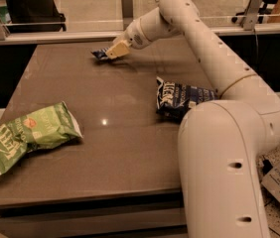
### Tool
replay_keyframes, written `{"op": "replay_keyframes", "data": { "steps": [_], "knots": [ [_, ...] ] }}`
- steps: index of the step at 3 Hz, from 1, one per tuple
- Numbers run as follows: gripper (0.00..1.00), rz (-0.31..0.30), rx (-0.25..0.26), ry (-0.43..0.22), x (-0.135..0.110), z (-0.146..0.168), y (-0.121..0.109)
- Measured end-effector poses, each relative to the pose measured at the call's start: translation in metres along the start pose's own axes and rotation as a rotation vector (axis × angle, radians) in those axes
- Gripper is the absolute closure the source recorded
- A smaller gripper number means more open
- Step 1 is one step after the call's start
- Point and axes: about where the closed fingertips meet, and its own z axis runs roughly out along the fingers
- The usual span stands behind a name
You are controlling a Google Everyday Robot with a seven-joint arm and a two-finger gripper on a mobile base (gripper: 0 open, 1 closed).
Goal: Pick rxbar blueberry
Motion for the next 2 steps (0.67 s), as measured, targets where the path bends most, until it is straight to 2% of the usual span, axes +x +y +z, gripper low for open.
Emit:
{"op": "replay_keyframes", "data": {
  "steps": [2],
  "knots": [
    [1.0, -0.023, 0.009, -0.094, -0.028, -0.052, 0.021]
  ]
}}
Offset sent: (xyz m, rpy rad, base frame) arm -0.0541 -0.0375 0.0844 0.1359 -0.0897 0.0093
